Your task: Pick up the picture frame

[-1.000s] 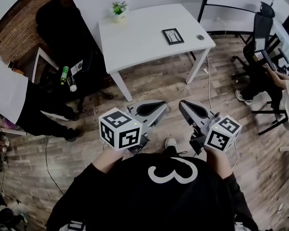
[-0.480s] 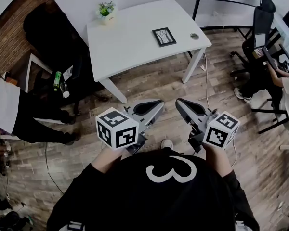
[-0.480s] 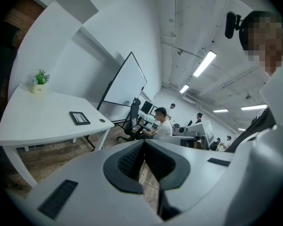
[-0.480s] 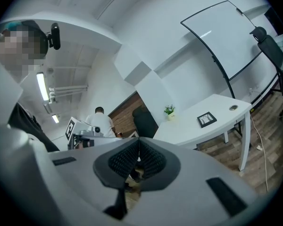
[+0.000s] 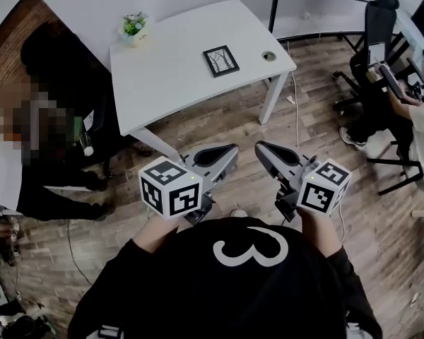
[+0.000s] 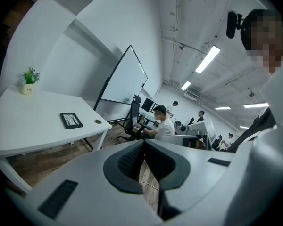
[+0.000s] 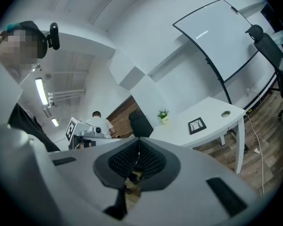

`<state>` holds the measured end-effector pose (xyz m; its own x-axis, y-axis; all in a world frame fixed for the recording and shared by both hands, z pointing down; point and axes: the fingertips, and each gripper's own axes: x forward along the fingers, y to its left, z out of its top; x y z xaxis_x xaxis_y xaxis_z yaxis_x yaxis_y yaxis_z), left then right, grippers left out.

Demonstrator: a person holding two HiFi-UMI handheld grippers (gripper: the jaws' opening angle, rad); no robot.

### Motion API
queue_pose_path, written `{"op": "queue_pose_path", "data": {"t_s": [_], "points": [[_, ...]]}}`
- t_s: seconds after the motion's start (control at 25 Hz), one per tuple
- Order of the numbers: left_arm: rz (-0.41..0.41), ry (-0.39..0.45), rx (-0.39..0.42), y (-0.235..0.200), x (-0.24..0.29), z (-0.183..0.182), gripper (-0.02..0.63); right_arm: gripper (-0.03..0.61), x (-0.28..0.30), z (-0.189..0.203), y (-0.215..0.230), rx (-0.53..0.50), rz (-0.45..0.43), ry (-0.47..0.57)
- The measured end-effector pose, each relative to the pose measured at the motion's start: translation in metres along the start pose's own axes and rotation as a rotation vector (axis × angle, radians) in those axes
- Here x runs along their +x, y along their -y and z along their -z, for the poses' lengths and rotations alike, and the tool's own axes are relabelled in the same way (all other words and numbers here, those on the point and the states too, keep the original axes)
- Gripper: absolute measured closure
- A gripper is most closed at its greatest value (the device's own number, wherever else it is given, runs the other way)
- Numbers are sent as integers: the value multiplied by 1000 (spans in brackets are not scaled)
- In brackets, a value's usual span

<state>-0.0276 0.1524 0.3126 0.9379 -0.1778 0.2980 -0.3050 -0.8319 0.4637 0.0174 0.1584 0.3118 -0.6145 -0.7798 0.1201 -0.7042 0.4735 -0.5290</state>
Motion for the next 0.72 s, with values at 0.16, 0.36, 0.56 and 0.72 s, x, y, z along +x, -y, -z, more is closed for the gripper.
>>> {"op": "queue_pose_path", "data": {"t_s": [0.16,0.36,0.56,0.72], "points": [[-4,14,0,3,19,-6,598,554,-9,-6,15,-6,-1,0],[9,20,9,9,29,-8,598,555,-10,-10,17,-19,-8,1],[12,31,7,6,36,-14,598,554,-12,-16,26,-18,-5,4],[16,27,-4,0,45,-13,598,554,-10,-15,36,-7,1,0]]}}
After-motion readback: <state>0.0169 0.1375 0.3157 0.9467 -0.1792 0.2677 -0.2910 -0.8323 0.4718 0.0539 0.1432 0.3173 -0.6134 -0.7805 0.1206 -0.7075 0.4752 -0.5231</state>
